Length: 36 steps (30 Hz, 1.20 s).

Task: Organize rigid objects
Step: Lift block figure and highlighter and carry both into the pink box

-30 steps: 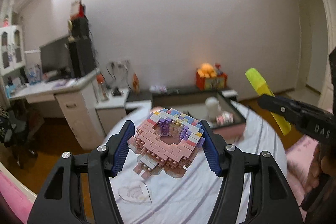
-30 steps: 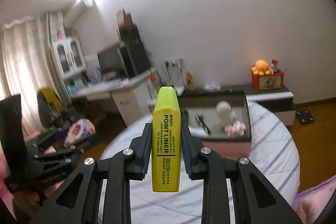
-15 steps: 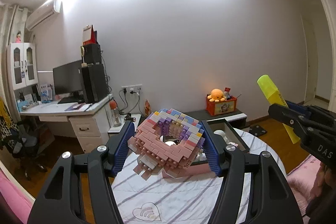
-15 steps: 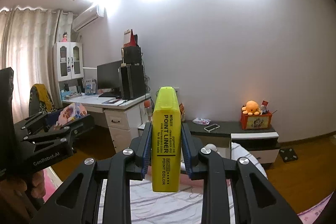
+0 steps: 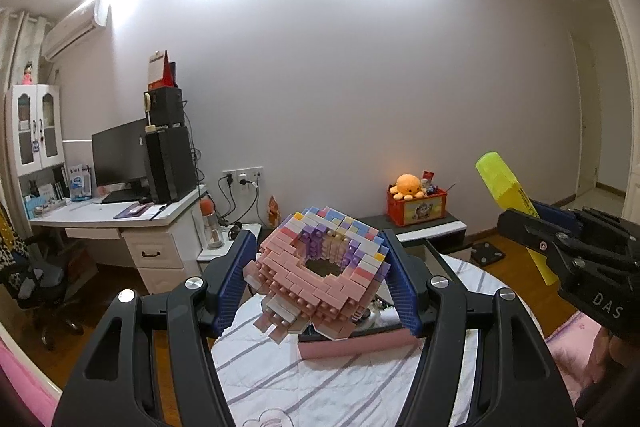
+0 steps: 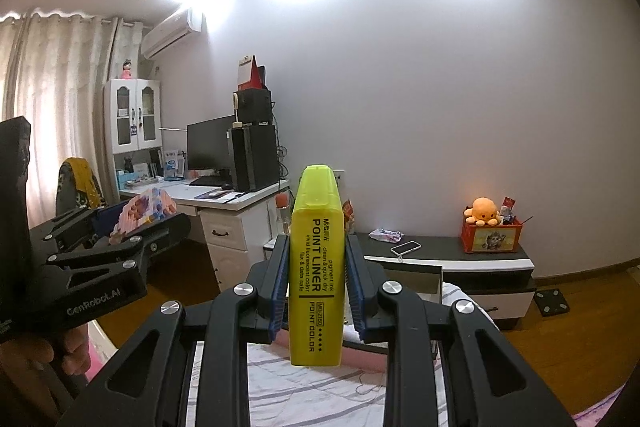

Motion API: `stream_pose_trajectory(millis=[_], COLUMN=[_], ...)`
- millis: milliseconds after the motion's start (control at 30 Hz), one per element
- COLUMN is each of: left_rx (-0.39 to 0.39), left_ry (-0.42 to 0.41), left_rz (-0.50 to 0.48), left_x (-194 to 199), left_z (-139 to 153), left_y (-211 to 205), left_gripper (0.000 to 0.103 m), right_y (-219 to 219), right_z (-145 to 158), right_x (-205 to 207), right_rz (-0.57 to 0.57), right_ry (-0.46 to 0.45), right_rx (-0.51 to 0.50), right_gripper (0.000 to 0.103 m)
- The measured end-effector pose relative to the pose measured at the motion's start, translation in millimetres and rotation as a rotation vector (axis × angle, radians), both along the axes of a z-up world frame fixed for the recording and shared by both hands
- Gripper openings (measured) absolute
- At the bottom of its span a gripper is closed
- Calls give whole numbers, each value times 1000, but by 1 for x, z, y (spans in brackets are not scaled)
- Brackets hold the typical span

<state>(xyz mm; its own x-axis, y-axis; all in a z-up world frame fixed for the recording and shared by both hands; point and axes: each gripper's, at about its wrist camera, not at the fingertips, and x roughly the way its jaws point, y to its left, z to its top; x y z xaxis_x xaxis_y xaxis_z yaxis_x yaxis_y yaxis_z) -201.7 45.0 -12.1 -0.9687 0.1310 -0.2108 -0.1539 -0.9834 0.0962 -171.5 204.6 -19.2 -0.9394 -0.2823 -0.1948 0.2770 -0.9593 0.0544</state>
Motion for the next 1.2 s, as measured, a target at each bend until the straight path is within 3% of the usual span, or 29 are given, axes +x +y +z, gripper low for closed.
stream_pose_trajectory(millis=[333,533,967,1200], left_rx=[21,11,-3,-2], left_ry=[-38,-87,-345,-430], left_rz=[-46,-59,-78,-66], left_x=[-50,-101,-214,-236], left_z=[-12,-28,-113,-150], left_y=[20,34,59,63], left_gripper=[64,64,64,66], right_y=[5,11,32,40], right_z=[-5,-14,-85,-112], right_x=[-40,-77,-181,-213], right_rz=[-16,-17,-84,-87], right_ry=[-14,-56,-280,-365], right_rx=[14,24,90,95], right_gripper=[27,27,27,27])
